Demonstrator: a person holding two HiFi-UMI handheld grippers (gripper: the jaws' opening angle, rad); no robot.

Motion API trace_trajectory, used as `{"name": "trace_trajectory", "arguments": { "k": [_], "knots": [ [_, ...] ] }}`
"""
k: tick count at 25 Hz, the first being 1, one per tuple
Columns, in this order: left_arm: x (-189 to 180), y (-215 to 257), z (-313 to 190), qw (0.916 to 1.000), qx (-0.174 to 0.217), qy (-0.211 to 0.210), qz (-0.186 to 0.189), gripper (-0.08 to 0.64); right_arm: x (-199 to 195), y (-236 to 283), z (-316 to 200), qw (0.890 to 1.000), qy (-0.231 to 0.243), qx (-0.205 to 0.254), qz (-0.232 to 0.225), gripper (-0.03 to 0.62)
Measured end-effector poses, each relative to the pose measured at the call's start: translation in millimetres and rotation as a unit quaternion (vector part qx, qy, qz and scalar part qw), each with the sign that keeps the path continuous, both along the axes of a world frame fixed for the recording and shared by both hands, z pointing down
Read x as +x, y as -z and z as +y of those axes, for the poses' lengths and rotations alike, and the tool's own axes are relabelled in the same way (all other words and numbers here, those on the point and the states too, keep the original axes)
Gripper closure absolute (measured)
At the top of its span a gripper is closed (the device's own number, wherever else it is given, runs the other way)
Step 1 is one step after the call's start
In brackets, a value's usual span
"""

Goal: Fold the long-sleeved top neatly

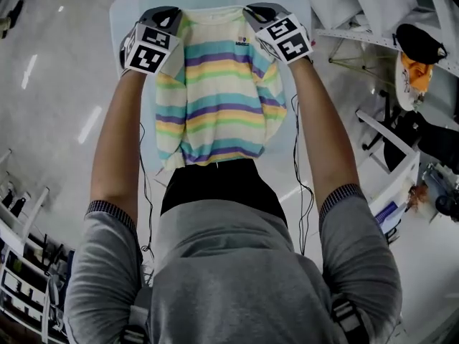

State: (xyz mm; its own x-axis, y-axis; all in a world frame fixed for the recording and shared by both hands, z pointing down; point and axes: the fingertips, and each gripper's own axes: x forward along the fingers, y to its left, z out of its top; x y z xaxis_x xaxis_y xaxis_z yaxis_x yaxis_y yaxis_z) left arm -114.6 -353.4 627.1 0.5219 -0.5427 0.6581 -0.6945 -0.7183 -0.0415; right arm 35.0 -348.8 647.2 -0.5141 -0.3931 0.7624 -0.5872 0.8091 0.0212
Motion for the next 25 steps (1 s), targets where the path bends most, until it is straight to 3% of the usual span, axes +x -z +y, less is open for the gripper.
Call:
{"name": "trace_trajectory", "arguments": {
  "k": [4,8,11,13,15,20,25],
  "knots": [
    [1,-9,-9,0.9998,0.000,0.017,0.008,0.531,1,-13,-11,1.000,-0.009,-0.003,0.000,0.554],
    [-3,-20,-17,0.9962,-0.044,0.059,0.047,0.524,2,-20,-16,0.999,-0.026,-0.014,-0.014,0.544],
    [-8,-22,-20,0.9919,-0.073,0.073,0.074,0.411,6,-19,-21,0.997,-0.053,-0.036,-0.031,0.441],
    [-21,-13,-21,0.9903,-0.070,0.088,0.082,0.359,9,-8,-24,0.996,-0.069,-0.040,-0.051,0.360],
    [-33,0,-21,0.9895,-0.063,0.100,0.083,0.336,14,7,-25,0.994,-0.077,-0.040,-0.063,0.334],
    [-49,29,0,0.9850,-0.064,0.127,0.098,0.314,32,44,-22,0.994,-0.085,-0.025,-0.063,0.331],
    [-61,22,52,0.9786,-0.092,0.150,0.107,0.315,52,66,-2,0.993,-0.100,-0.016,-0.066,0.331]
  ]
}}
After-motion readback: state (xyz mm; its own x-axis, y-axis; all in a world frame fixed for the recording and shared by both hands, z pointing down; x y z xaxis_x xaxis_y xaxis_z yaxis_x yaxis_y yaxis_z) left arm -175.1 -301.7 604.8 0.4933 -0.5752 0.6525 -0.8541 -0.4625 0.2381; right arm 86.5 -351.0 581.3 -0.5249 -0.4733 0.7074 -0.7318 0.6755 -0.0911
